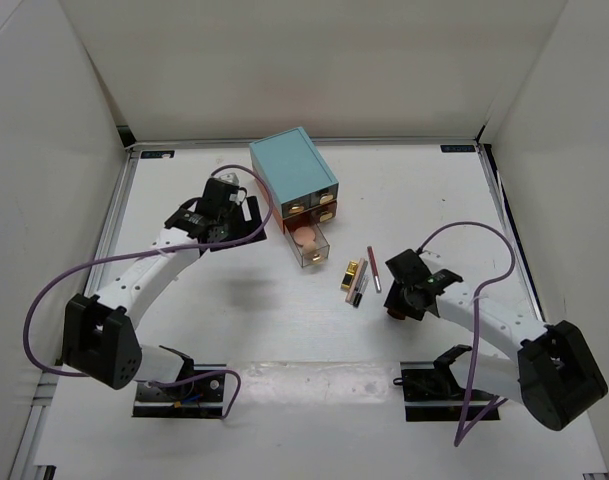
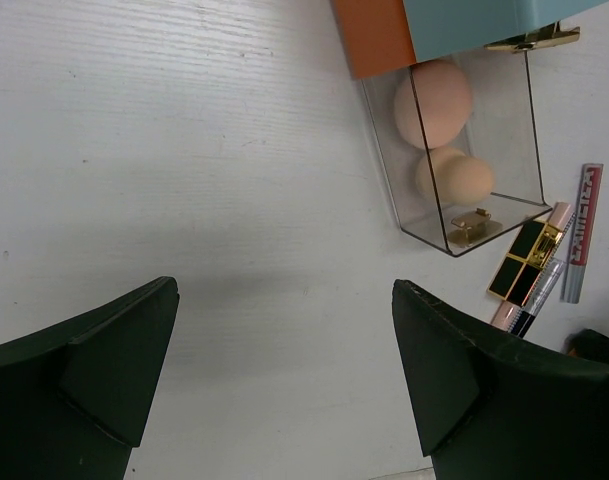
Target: Organize the makeup
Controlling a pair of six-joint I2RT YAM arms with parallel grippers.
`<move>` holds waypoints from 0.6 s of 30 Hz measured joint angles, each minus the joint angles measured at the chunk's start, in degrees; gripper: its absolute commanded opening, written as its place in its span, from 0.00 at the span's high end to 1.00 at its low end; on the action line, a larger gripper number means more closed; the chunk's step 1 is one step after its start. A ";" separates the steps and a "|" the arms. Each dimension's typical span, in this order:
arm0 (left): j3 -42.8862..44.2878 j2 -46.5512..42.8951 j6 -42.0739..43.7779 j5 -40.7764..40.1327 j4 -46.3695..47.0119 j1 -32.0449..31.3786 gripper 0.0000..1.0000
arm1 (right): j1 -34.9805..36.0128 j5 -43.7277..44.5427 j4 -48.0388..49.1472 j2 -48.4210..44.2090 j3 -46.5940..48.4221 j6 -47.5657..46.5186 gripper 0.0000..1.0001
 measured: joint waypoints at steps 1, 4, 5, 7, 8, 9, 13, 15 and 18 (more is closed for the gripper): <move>-0.15 -0.26 0.00 0.00 -0.13 0.00 0.02 | -0.02 0.00 0.26 -0.50 -0.35 0.00 0.75; -0.22 -0.81 -0.02 0.00 -0.22 0.00 0.02 | -0.02 -0.02 0.17 -1.40 -0.72 -0.11 0.77; -0.22 -0.94 -0.02 -0.02 -0.24 0.00 0.02 | -0.02 -0.02 0.11 -1.51 -0.72 -0.15 0.77; -0.22 -1.07 0.00 -0.02 -0.22 0.00 0.02 | -0.02 -0.07 -0.55 -1.95 -0.37 -0.83 0.77; -0.22 -1.09 -0.02 -0.02 -0.22 0.00 0.02 | -0.02 -0.11 -1.14 -2.21 0.09 -1.40 0.76; -0.22 -1.09 -0.02 -0.02 -0.22 -0.02 0.02 | -0.04 -0.17 -1.70 -2.34 0.85 -2.05 0.76; -0.22 -1.09 -0.02 -0.02 -0.22 -0.04 0.02 | -0.02 -1.49 -1.86 -2.40 6.27 -5.75 0.75; -0.22 -1.09 -0.02 -0.04 -0.22 -0.07 0.02 | -0.02 -2.91 -0.04 -1.84 9.44 -7.98 0.75; -0.15 -1.09 0.00 -0.09 -0.24 -0.09 0.02 | 0.22 -5.66 5.25 1.62 14.08 -11.43 0.75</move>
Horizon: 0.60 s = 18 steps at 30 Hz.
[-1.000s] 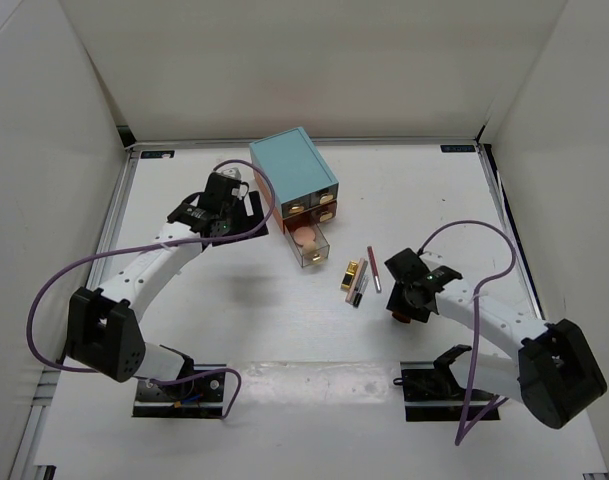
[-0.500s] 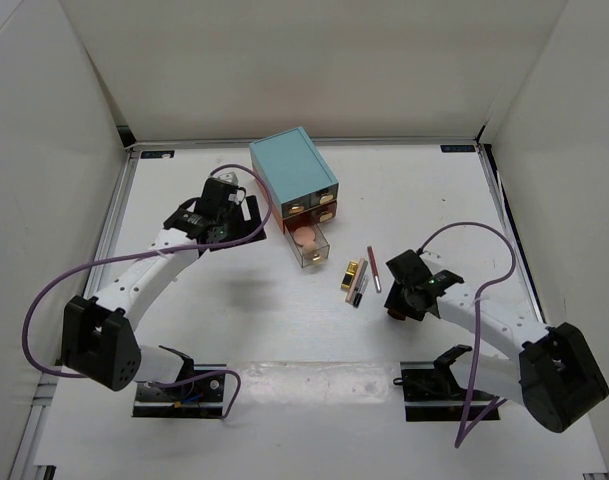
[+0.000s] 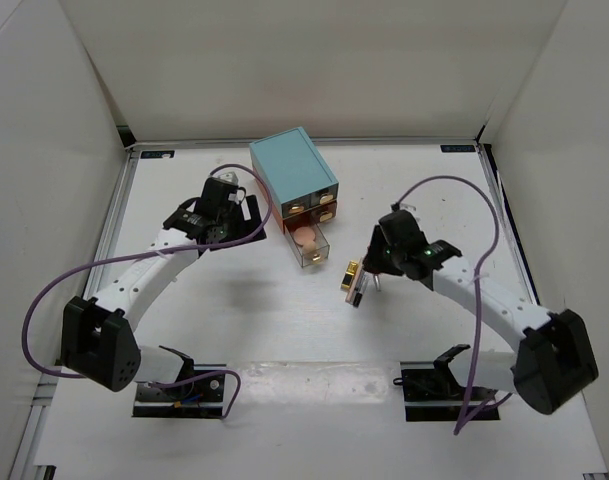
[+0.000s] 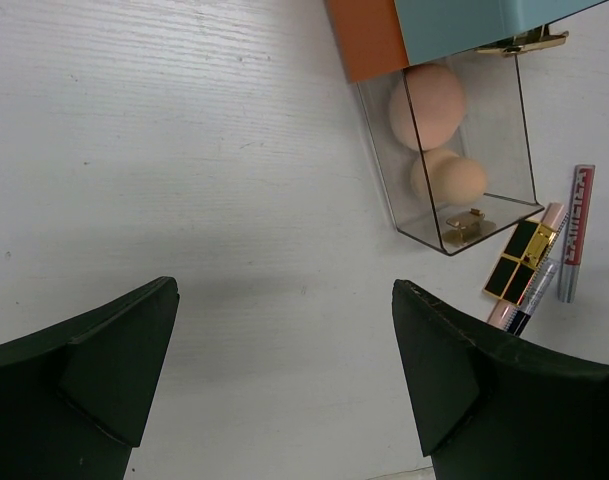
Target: Organize the makeup
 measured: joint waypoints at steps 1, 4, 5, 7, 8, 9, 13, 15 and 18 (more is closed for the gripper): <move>0.11 0.00 0.02 -0.04 -0.07 -0.02 0.02 | 0.20 -0.85 2.14 2.23 1.66 -1.07 0.75; 0.74 0.04 0.09 -0.48 -0.44 0.00 0.02 | 1.57 -3.08 7.98 10.97 7.91 -4.04 0.75; 1.14 0.09 0.17 -0.76 -0.72 0.00 0.02 | 2.38 -3.61 9.79 14.60 10.64 -5.14 0.76; 1.84 0.13 0.24 -1.36 -1.03 0.00 0.02 | 3.61 -4.70 12.90 20.41 15.43 -6.73 0.75; 2.25 0.13 0.24 -1.62 -1.29 0.00 0.02 | 4.13 -5.29 14.53 23.54 18.27 -7.41 0.74; 2.47 0.13 0.22 -1.75 -1.38 0.00 0.02 | 4.57 -5.75 15.85 25.75 20.28 -7.98 0.74; 3.28 0.13 0.22 -2.05 -1.70 0.00 0.02 | 5.90 -6.99 20.28 33.46 27.69 -9.11 0.64; 3.28 0.15 0.20 -2.23 -1.81 0.00 0.02 | 6.32 -7.26 22.10 36.22 29.55 -9.27 0.57; 3.48 0.26 0.17 -2.62 -2.47 0.00 0.02 | 6.67 -7.26 22.80 39.45 31.23 -9.25 0.43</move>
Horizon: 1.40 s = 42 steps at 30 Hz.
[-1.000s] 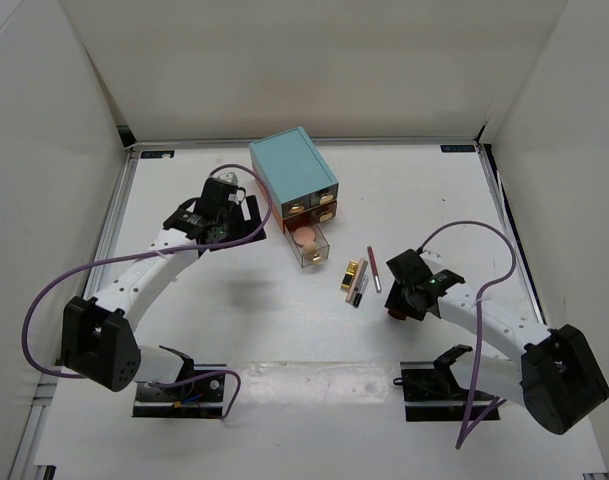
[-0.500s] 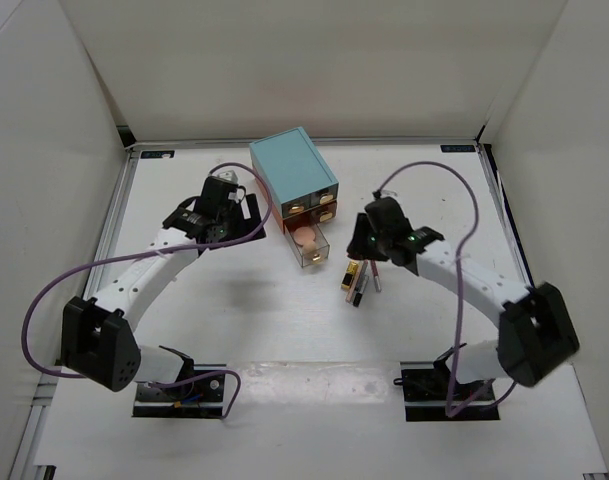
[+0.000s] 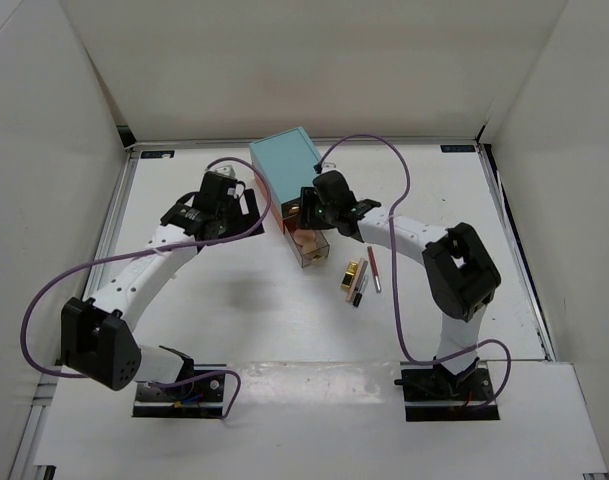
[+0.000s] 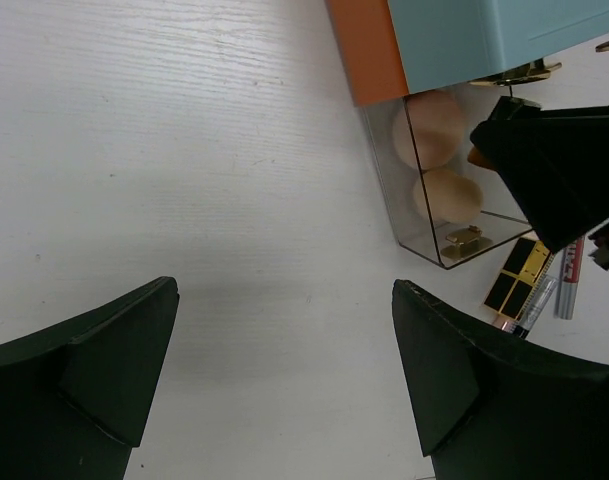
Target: Organize the makeup
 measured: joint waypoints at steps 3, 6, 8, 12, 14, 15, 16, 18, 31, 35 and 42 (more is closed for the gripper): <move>1.33 0.63 -0.02 -0.42 -0.59 0.00 0.02 | 0.00 0.00 -0.07 1.81 0.55 -0.11 0.34; 4.02 1.97 -0.15 -0.98 -0.50 0.00 0.02 | 0.09 0.24 0.04 1.62 0.55 -0.39 0.28; 6.64 3.48 -0.50 -1.62 -0.50 0.00 0.02 | 0.22 0.72 0.02 1.03 0.50 -0.55 0.27; 13.40 8.46 -1.03 -2.14 -0.02 0.00 0.02 | 0.44 1.55 0.09 -2.36 -1.22 -0.70 0.31; 16.52 11.63 -1.11 -2.10 0.72 0.00 0.02 | 0.55 1.95 0.07 -5.49 -3.45 -1.05 0.40; 17.86 13.20 -1.22 -2.01 1.22 0.00 0.02 | 0.57 2.19 0.22 -7.48 -5.09 -1.29 0.52; 19.17 14.86 -1.27 -1.92 1.33 0.00 0.02 | 0.66 2.67 0.04 -9.68 -6.95 -1.62 0.57; 21.70 18.53 -1.46 -1.53 1.64 0.00 0.02 | 0.68 3.17 0.04 -13.40 -10.29 -1.97 0.63; 29.31 30.86 -2.56 0.04 2.69 0.00 0.39 | 0.87 2.27 -3.15 -21.88 -26.62 -4.35 0.71; 29.49 30.97 -2.49 0.20 2.67 0.00 0.39 | 1.44 0.22 -1.49 -18.84 -25.81 -4.79 0.72; 29.46 30.97 -2.38 0.39 2.56 0.00 0.39 | 2.27 -2.01 3.72 -7.87 -20.61 -4.42 0.74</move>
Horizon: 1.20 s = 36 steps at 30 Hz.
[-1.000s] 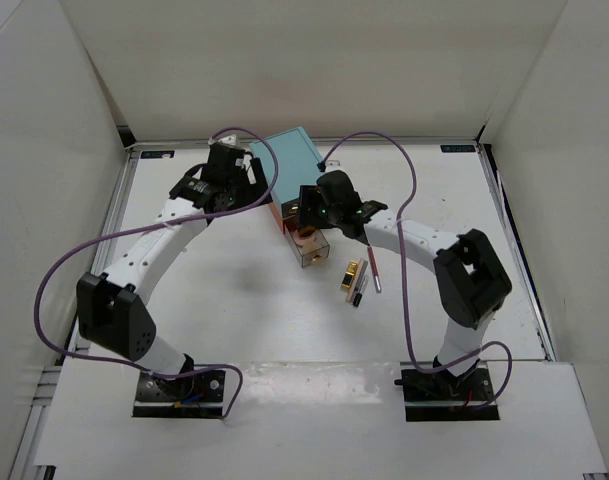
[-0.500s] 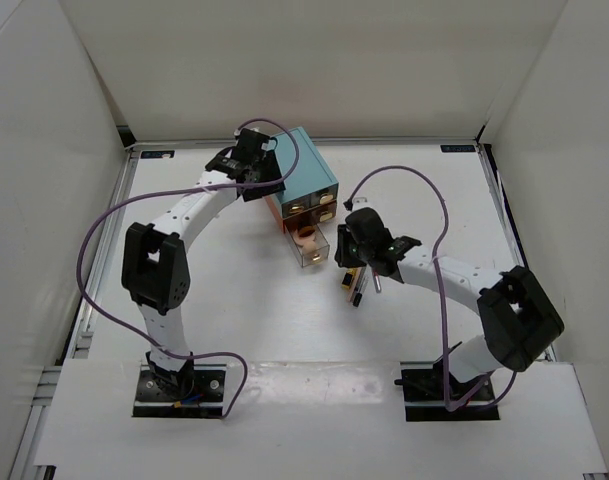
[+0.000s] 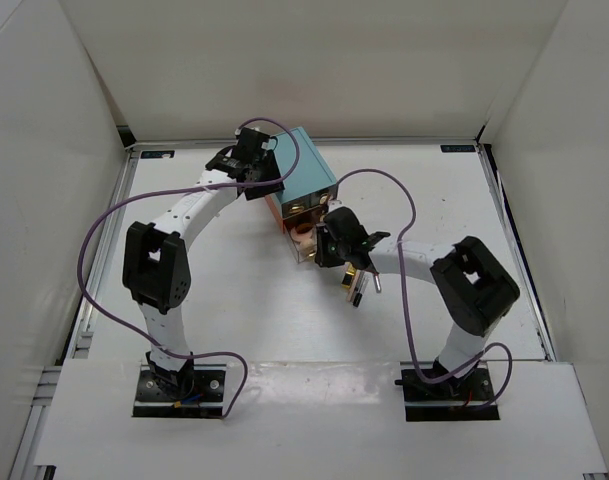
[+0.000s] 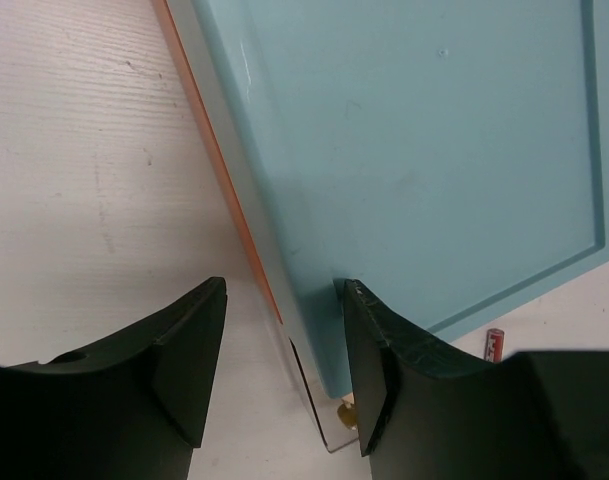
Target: Organize the makeup
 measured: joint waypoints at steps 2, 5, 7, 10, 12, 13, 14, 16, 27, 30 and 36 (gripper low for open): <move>-0.02 0.00 0.15 0.31 0.02 0.04 0.39 | 0.26 0.81 3.02 2.19 1.16 1.33 0.74; -0.13 0.00 0.35 0.85 0.04 0.07 0.40 | 0.44 3.74 7.72 4.57 2.64 4.11 0.74; -0.31 -0.02 0.37 1.29 0.17 0.07 0.40 | 0.52 7.15 10.19 6.45 4.39 6.27 0.73; -0.55 -0.04 0.39 1.95 0.50 0.07 0.40 | 0.52 12.28 14.23 9.68 7.06 9.86 0.70; -0.59 -0.04 0.44 2.36 0.55 0.07 0.40 | 0.52 15.26 17.07 11.74 8.35 12.26 0.68; -0.63 -0.04 0.46 2.51 0.59 0.07 0.41 | 0.52 16.31 18.36 12.70 8.81 13.27 0.68; -0.63 -0.07 0.46 2.64 0.61 0.11 0.41 | 0.52 17.16 19.82 13.57 8.98 14.10 0.68; -0.68 -0.13 0.55 2.95 0.52 0.11 0.41 | 0.52 18.08 21.03 14.71 8.94 15.13 0.66; -1.99 -1.44 0.94 3.50 -0.17 0.11 0.40 | 0.48 18.16 26.93 6.45 -0.76 12.24 0.47; -2.14 -1.53 0.96 3.54 -0.02 0.11 0.40 | -0.79 17.29 26.95 2.45 -3.21 6.75 0.40; -2.14 -1.53 0.98 3.63 -0.02 0.09 0.40 | -8.92 8.63 27.69 3.19 -4.83 -3.28 0.38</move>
